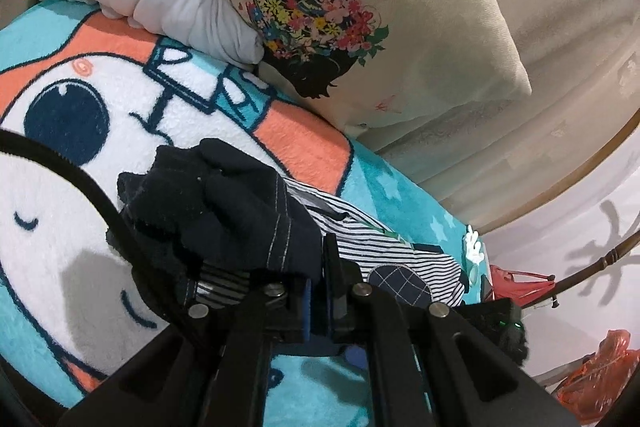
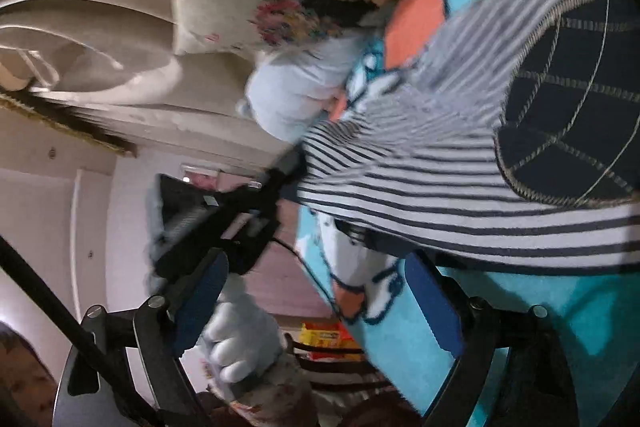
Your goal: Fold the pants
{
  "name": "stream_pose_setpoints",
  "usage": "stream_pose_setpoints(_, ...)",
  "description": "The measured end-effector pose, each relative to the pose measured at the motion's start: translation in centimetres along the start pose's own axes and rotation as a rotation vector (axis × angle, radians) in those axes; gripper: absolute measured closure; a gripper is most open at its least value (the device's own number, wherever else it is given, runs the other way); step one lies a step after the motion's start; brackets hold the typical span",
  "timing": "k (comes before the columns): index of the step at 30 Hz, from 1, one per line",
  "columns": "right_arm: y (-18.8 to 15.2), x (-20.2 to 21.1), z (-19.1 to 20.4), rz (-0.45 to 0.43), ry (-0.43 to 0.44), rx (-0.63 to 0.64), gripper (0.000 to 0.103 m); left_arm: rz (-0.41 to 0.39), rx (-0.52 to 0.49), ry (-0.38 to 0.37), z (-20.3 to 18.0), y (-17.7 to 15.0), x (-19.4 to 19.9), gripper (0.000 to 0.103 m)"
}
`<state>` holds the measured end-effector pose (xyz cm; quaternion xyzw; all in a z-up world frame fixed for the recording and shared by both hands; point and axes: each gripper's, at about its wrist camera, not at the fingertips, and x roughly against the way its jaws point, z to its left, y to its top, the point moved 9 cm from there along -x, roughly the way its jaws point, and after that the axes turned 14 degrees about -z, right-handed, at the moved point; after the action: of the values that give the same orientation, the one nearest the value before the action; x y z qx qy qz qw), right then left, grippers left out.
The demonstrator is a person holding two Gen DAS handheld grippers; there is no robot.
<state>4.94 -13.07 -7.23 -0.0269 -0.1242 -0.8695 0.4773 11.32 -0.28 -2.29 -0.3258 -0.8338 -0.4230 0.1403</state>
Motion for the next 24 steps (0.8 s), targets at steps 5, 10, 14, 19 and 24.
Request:
stream_pose_setpoints(5, 2.6, 2.4, -1.2, -0.164, -0.098, 0.041, 0.013, -0.026, -0.019, 0.002, 0.1, 0.3, 1.1, 0.099)
stream_pose_setpoints(10, 5.6, 6.5, -2.7, -0.312, -0.277, 0.115, 0.031, -0.030, -0.022, 0.011, 0.2, 0.2, 0.8, 0.099)
stream_pose_setpoints(14, 6.8, 8.7, -5.3, -0.348, -0.409, 0.101, 0.083, -0.031, -0.028, 0.024, 0.3, 0.3, 0.4, 0.099)
stream_pose_setpoints(19, 9.1, 8.4, -2.9, -0.361, -0.419, 0.207, 0.086, -0.046, -0.039, 0.066, 0.7, 1.9, -0.8, 0.099)
stream_pose_setpoints(24, 12.9, 6.6, -0.4, -0.364, -0.427, 0.304, 0.086, -0.062, -0.021, 0.143, 2.5, 4.9, -4.6, 0.099)
